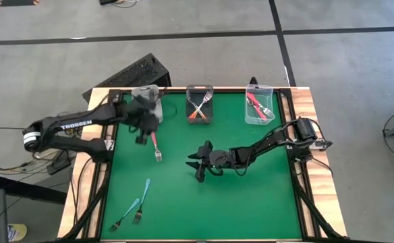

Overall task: Sort silverware by color (type)
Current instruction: Put the pink fork into the transparent bin

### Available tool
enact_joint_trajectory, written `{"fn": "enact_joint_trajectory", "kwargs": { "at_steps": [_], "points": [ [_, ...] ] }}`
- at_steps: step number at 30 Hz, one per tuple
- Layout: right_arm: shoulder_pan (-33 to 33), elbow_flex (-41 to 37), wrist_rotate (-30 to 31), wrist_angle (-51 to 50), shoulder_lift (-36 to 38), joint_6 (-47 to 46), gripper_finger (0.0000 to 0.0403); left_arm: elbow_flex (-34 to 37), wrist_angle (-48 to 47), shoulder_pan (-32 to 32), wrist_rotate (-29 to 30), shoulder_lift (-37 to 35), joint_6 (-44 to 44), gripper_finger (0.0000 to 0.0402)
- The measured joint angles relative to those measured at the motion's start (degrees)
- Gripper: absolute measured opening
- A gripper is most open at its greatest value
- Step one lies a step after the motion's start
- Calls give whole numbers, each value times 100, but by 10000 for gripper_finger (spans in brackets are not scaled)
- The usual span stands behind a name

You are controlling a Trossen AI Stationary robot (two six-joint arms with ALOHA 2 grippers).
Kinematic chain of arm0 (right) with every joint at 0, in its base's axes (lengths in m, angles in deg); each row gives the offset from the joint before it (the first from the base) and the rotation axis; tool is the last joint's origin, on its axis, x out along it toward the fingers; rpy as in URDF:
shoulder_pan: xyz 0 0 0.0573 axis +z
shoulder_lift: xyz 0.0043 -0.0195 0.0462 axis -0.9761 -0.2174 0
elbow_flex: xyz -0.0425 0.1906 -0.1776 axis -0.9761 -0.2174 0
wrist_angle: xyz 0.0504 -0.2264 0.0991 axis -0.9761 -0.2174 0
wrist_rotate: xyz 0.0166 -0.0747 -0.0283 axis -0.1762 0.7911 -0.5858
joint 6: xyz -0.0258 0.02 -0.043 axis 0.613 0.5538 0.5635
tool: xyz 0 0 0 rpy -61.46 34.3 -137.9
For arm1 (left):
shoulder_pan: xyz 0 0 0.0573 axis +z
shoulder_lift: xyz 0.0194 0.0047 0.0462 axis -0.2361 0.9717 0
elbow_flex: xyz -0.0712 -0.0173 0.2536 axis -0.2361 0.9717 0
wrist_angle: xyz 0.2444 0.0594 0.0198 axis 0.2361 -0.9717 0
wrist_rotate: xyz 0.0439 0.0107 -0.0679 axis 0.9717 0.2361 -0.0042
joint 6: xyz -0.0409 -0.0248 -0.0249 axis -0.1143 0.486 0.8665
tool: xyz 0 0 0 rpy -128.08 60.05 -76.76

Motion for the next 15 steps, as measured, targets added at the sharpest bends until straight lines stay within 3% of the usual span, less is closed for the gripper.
{"fn": "enact_joint_trajectory", "kwargs": {
  "at_steps": [7, 11, 15],
  "points": [
    [26, 0, 0, 46, 0, 0, 171, 228, -440, -1310, 150, 186, -926, 128],
    [85, 0, -7, 47, 0, 0, 171, 411, -394, -1610, 857, 507, -819, 128],
    [143, 0, -10, 41, 0, 8, 171, 488, -405, -1642, 1001, 928, -951, 128]
  ]
}}
